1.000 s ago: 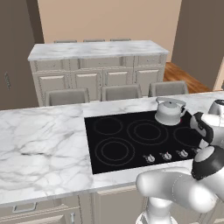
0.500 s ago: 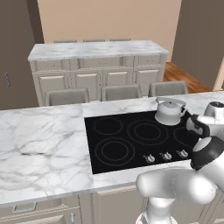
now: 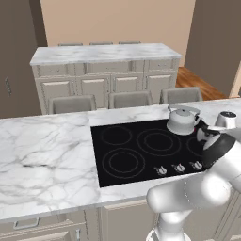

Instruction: The kettle is done boiling. Turn off the stove, then wait for 300 timesteps before moving the kettle to the dining table.

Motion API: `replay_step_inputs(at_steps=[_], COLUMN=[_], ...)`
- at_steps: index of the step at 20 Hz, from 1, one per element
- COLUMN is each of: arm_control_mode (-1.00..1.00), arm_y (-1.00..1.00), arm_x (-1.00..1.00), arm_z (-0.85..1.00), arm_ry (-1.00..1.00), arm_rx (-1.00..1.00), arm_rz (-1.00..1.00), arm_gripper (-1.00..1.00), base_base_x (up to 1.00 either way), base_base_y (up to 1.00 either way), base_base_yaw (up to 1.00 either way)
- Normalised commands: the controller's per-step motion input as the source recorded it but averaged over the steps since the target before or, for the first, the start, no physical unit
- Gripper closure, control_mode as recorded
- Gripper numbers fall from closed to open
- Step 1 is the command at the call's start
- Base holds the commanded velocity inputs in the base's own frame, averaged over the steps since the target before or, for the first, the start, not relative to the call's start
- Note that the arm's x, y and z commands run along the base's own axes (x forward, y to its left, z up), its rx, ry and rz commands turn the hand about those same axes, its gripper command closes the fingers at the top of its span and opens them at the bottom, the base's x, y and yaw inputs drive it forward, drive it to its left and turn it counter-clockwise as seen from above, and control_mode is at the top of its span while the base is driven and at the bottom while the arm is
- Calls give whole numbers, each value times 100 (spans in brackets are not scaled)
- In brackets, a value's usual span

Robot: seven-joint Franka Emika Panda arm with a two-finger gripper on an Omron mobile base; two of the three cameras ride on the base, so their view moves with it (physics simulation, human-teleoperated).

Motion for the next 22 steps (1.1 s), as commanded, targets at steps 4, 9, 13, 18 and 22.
replay_step_inputs(at_steps=[4, 9, 13, 18, 22], arm_control_mode=[-100, -100, -100, -100, -100], arm_y=[-1, -3, -10, -5, -5], arm_x=[0, 0, 0, 4, 18], arm_z=[-24, -19, -19, -18, -10], arm_ry=[0, 0, 0, 1, 0], arm_rx=[0, 0, 0, 0, 1], arm_rz=[0, 0, 0, 0, 3], arm_gripper=[-100, -100, -100, -100, -100], base_base_x=[0, 0, 0, 0, 0], base_base_y=[0, 0, 0, 0, 0], base_base_yaw=[0, 0, 0, 0, 0])
